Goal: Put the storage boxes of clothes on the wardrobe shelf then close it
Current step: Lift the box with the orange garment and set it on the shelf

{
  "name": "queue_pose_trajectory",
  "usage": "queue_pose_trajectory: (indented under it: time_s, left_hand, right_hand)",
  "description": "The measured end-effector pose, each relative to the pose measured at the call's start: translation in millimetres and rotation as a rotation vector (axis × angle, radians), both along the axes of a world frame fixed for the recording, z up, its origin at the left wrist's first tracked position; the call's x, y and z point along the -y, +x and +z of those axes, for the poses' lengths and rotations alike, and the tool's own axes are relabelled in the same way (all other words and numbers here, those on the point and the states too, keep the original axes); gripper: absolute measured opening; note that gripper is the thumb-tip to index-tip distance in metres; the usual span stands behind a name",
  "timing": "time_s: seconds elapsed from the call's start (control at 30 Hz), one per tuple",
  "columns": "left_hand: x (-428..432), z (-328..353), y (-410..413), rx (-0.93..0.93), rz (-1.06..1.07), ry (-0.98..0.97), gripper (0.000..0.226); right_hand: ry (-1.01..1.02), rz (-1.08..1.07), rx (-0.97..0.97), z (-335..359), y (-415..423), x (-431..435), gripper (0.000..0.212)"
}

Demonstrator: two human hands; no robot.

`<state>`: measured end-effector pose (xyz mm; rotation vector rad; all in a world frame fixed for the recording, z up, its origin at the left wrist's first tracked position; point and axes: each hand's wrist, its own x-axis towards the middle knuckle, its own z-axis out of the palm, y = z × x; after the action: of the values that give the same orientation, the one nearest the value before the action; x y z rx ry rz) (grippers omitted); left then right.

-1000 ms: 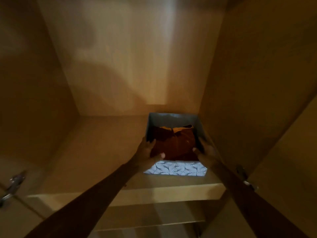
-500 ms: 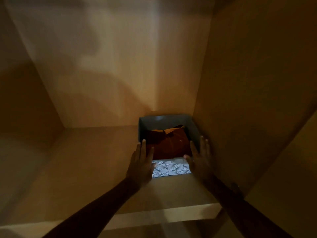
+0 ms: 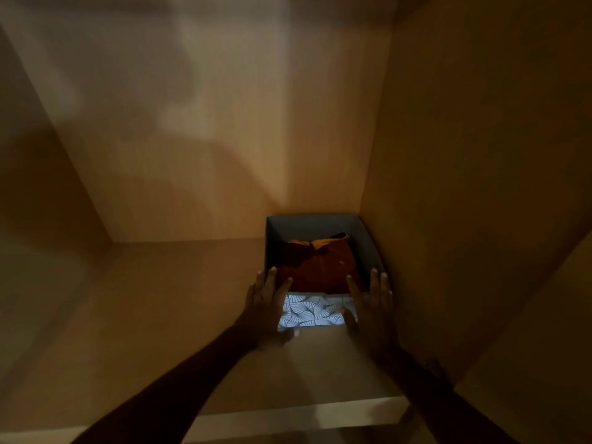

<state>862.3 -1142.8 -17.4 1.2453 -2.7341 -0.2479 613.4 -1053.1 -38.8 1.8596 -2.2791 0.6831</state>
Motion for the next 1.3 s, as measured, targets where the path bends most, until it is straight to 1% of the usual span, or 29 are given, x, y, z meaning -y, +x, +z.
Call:
queue_pose_trajectory:
  time_s: [0.17, 0.3, 0.43, 0.57, 0.67, 0.73, 0.8, 0.87, 0.9, 0.93, 0.97, 1.0, 1.07, 1.1, 1.13, 1.2, 1.3]
  left_hand:
    - [14, 3, -24, -0.009, 0.058, 0.045, 0.116]
    - [24, 2, -30, 0.016, 0.099, 0.009, 0.118]
    - [36, 8, -38, 0.026, 0.132, 0.050, 0.121]
    - [42, 8, -40, 0.029, 0.131, 0.071, 0.125]
    - [40, 7, -37, 0.012, 0.109, 0.078, 0.122]
    - [35, 8, -34, -0.031, 0.085, 0.079, 0.117]
    - [27, 5, -29, -0.151, 0.062, 0.071, 0.110]
    - [9, 0, -21, -0.353, 0.080, 0.089, 0.102]
    - [-1, -2, -16, -0.480, 0.116, 0.120, 0.098]
    - [-13, -4, -12, -0.611, 0.175, 0.163, 0.091]
    - [-22, -1, -9, -0.738, 0.243, 0.203, 0.079]
    - [-33, -2, -2, -0.860, 0.334, 0.257, 0.064]
    - [-53, 1, 15, -1.072, 0.492, 0.363, 0.034]
    - [-62, 1, 26, -1.156, 0.543, 0.386, 0.025]
    - [-73, 1, 35, -1.228, 0.589, 0.404, 0.020]
    - [-99, -2, 59, -1.325, 0.710, 0.435, 0.017]
    - [-140, -6, 92, -1.368, 0.880, 0.398, 0.019]
  right_hand:
    - [0.052, 0.018, 0.044, 2, -23, 28, 0.079]
    - [0.041, 0.059, 0.048, 2, -33, 44, 0.085]
    - [0.050, 0.089, 0.062, 4, -40, 59, 0.090]
    - [0.054, 0.088, 0.077, 2, -43, 65, 0.099]
    - [0.049, 0.095, 0.074, 0, -42, 64, 0.097]
    - [0.056, 0.094, 0.096, 1, -41, 60, 0.096]
    - [0.046, 0.067, 0.161, 5, -34, 53, 0.099]
    - [-0.023, 0.051, 0.290, 9, -16, 43, 0.096]
    - [-0.092, 0.072, 0.345, 10, -3, 35, 0.088]
    - [-0.184, 0.117, 0.387, 7, 9, 28, 0.073]
    - [-0.260, 0.160, 0.429, 6, 19, 22, 0.058]
    - [-0.290, 0.216, 0.507, 4, 33, 16, 0.047]
    - [-0.206, 0.320, 0.760, 6, 62, 6, 0.037]
    - [-0.124, 0.351, 0.895, 11, 76, 0, 0.033]
    - [-0.035, 0.377, 0.996, 13, 89, -3, 0.031]
    - [0.141, 0.438, 1.081, 11, 115, -7, 0.030]
    - [0.318, 0.528, 1.161, 3, 152, -11, 0.043]
